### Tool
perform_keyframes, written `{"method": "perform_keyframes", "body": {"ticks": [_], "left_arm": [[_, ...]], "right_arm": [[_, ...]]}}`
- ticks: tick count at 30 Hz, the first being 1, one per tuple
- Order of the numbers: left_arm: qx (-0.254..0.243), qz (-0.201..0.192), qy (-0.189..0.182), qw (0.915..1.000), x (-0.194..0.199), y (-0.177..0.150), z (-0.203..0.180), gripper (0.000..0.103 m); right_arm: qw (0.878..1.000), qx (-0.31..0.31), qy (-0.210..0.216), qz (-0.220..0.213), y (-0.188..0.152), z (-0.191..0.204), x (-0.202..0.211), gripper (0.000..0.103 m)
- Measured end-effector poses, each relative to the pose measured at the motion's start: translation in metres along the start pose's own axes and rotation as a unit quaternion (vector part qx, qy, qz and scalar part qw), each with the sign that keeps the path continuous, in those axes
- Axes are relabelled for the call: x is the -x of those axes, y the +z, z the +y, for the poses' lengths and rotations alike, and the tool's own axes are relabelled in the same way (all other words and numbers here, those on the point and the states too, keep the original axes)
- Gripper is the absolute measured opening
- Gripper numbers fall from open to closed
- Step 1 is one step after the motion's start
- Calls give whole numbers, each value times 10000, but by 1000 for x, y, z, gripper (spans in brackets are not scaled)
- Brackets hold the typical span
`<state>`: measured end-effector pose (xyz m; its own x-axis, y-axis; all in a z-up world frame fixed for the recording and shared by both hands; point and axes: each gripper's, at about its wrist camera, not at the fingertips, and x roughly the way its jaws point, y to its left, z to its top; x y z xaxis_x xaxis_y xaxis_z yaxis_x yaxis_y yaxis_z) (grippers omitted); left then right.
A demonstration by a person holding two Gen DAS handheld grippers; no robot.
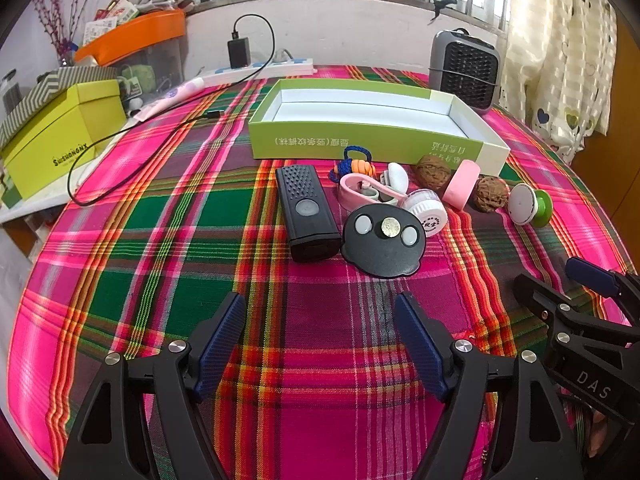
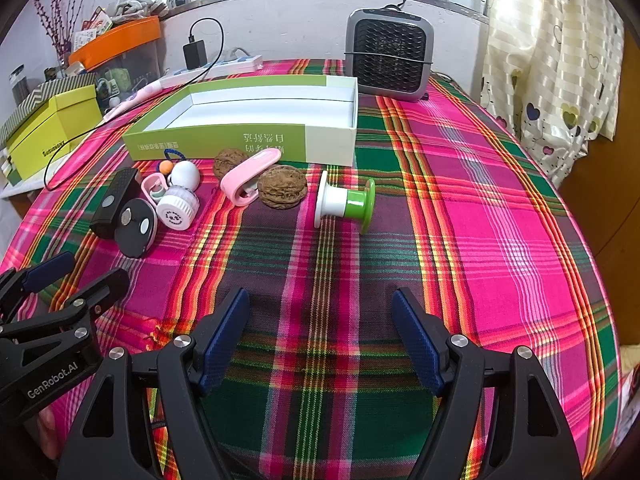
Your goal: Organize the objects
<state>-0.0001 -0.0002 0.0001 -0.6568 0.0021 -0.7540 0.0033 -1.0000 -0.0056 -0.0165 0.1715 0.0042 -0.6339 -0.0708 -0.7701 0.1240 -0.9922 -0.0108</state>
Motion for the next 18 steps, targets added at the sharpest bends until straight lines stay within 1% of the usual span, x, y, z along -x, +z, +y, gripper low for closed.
{"method": "perform_keyframes", "body": {"ticks": [18], "left_arm": [[16,14,-1,10000,-2,-1,3,77]], "right_arm": [[10000,11,-4,0,0,1,0,74]]}}
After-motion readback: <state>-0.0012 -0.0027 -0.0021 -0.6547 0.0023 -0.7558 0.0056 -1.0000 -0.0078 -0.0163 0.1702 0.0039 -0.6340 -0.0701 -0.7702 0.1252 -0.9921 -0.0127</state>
